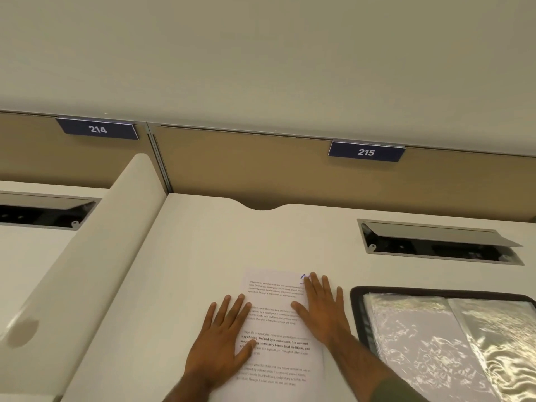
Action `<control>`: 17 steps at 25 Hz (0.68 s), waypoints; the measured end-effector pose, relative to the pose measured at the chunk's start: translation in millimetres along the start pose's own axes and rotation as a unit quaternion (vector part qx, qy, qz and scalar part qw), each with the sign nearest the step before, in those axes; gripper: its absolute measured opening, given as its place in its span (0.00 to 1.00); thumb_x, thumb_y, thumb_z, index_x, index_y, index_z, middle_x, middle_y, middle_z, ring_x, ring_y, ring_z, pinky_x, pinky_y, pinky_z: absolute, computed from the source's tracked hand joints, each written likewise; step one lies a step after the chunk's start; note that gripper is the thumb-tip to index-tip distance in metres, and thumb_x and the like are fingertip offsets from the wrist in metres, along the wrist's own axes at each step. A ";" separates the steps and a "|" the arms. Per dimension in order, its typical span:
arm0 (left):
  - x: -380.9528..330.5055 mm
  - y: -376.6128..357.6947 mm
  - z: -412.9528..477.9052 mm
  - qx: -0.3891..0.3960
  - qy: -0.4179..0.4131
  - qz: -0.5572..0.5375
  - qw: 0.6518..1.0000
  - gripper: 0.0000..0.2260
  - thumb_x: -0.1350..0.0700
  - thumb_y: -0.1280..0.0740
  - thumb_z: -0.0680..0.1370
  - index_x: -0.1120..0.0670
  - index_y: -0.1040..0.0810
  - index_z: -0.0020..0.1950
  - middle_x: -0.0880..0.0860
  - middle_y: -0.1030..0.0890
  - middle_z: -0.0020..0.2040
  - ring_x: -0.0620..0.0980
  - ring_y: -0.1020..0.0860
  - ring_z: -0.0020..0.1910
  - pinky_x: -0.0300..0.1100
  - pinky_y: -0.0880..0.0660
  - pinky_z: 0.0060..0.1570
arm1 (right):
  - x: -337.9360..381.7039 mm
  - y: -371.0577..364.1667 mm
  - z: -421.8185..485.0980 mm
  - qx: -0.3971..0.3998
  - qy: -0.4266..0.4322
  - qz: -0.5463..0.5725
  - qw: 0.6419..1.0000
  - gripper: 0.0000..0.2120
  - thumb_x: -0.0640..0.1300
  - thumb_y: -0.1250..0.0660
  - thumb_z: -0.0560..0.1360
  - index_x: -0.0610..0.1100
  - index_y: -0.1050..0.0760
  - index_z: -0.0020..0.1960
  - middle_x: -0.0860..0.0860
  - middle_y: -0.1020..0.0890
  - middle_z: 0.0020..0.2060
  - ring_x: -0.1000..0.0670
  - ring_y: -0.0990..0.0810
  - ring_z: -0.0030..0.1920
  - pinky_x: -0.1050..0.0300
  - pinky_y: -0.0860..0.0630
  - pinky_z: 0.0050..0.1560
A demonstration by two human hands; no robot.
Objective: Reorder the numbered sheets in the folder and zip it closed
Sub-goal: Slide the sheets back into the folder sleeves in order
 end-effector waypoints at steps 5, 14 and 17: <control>1.2 -1.0 0.6 0.008 0.007 0.001 1.000 0.33 0.32 0.51 0.81 0.44 0.53 0.83 0.43 0.55 0.83 0.48 0.57 0.82 0.54 0.54 0.77 | 6.7 -6.4 -5.2 -0.008 -0.041 0.016 0.999 0.43 0.70 0.64 0.76 0.45 0.67 0.81 0.49 0.63 0.81 0.46 0.65 0.81 0.40 0.64 0.79; 0.9 0.9 -1.0 0.000 0.007 0.001 1.000 0.33 0.32 0.52 0.82 0.44 0.55 0.83 0.42 0.57 0.83 0.47 0.59 0.82 0.54 0.55 0.78 | 13.6 7.4 -9.7 -0.076 -0.097 0.331 0.936 0.39 0.55 0.29 0.76 0.55 0.46 0.80 0.52 0.27 0.71 0.50 0.31 0.73 0.49 0.35 0.75; 2.6 -1.2 -1.3 -0.009 0.007 -0.005 1.000 0.33 0.33 0.50 0.82 0.45 0.53 0.83 0.43 0.55 0.83 0.48 0.56 0.82 0.54 0.53 0.78 | 23.1 17.0 -27.4 -0.085 -0.156 0.497 0.849 0.34 0.52 0.25 0.74 0.57 0.38 0.75 0.54 0.20 0.57 0.54 0.19 0.54 0.56 0.20 0.55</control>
Point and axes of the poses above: each hand's wrist, its own z-axis towards the middle knuckle, its own y-axis out of the back of the hand, x = y × z, the point moved 2 cm from there along z, towards the middle knuckle
